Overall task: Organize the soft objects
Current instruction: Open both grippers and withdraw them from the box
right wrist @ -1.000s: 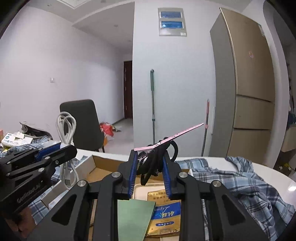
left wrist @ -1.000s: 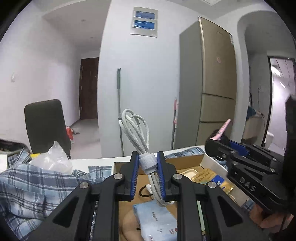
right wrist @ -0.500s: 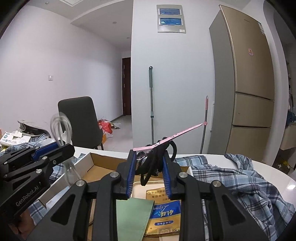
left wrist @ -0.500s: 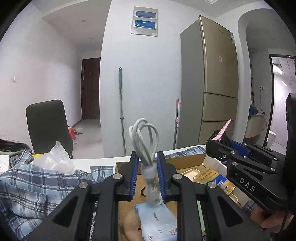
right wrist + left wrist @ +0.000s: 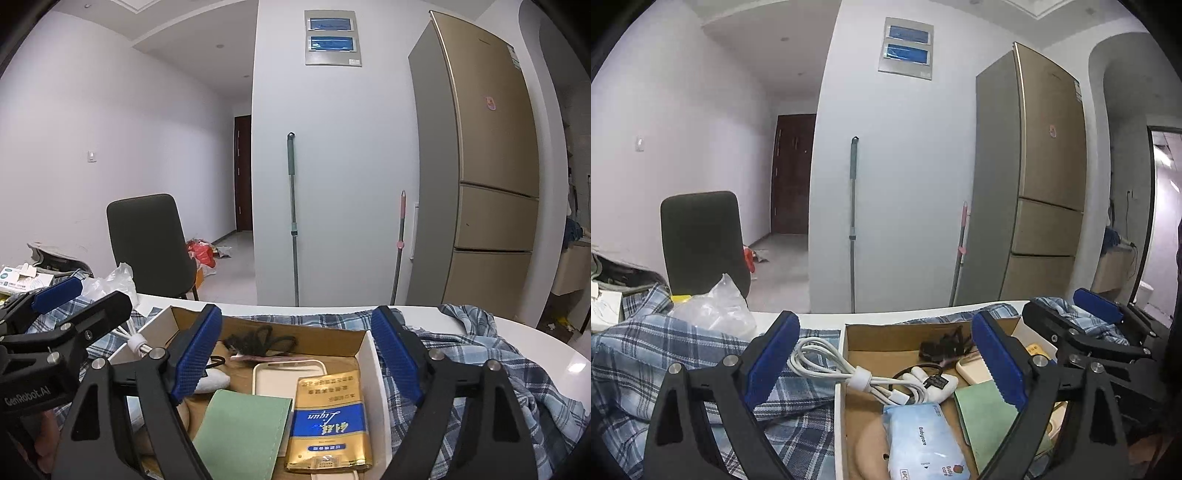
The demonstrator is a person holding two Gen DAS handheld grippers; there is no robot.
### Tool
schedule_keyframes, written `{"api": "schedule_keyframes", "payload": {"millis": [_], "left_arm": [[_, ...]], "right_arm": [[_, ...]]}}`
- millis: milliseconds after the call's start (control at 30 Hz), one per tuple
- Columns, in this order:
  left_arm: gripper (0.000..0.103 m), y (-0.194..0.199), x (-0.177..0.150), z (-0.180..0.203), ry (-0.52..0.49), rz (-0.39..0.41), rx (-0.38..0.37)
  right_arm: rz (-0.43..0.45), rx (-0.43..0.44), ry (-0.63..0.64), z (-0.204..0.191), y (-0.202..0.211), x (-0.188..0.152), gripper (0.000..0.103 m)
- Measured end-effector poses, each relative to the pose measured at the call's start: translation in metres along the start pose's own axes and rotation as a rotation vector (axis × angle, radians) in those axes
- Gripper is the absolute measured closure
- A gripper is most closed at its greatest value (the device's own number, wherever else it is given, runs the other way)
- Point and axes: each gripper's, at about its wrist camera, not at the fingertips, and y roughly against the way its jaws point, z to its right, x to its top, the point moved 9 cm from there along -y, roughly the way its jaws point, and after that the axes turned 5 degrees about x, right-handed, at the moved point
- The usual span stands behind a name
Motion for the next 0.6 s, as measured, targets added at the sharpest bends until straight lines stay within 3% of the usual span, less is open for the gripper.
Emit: {"api": "schedule_keyframes", "payload": {"millis": [467, 600], "left_arm": [[0.008, 0.005, 0.003, 0.003, -0.009, 0.018, 0.012], [0.008, 0.018, 0.012, 0.01, -0.021, 0.031, -0.018]], "right_arm": [[0.004, -0.005, -0.005, 0.001, 0.001, 0.002, 0.021], [0.056, -0.007, -0.025, 0.006, 0.015, 0.009, 0.021]]}}
